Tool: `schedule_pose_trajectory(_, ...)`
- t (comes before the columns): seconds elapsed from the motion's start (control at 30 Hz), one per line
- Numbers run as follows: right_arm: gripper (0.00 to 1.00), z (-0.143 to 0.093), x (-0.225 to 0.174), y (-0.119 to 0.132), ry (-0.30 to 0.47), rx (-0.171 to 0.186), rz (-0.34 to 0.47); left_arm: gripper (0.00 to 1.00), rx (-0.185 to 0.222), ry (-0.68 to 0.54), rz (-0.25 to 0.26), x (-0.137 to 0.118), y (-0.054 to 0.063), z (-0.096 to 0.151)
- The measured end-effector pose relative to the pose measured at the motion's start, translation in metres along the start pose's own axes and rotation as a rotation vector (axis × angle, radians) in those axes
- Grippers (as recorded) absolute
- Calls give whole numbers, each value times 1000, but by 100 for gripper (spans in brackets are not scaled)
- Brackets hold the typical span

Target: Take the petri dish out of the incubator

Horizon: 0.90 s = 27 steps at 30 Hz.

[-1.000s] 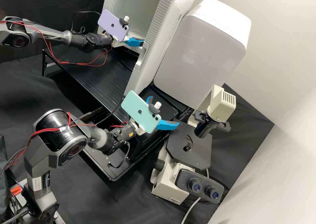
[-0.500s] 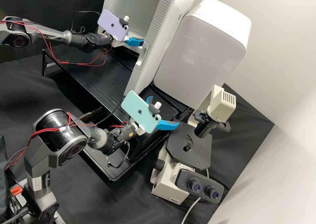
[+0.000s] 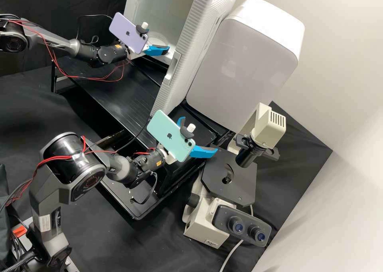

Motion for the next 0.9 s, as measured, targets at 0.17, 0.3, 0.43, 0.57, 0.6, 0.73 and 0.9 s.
schedule_pose_trajectory(0.17,100,0,0,0,0,0,0,0,22,-28,-4,-32,-3,-2)
schedule_pose_trajectory(0.3,100,0,0,0,0,0,0,0,46,-91,-21,-56,-6,-4)
schedule_pose_trajectory(0.43,100,0,0,0,0,0,0,0,44,-164,-52,-83,-13,-5)
schedule_pose_trajectory(0.57,100,0,0,0,0,0,0,0,27,-239,-115,-111,-28,-9)
schedule_pose_trajectory(0.6,100,0,0,0,0,0,0,0,25,-255,-130,-118,-31,-11)
schedule_pose_trajectory(0.73,100,0,0,0,0,0,0,0,23,-317,-178,-140,-41,-14)
schedule_pose_trajectory(0.9,100,0,0,0,0,0,0,0,15,-380,-207,-166,-46,-21)
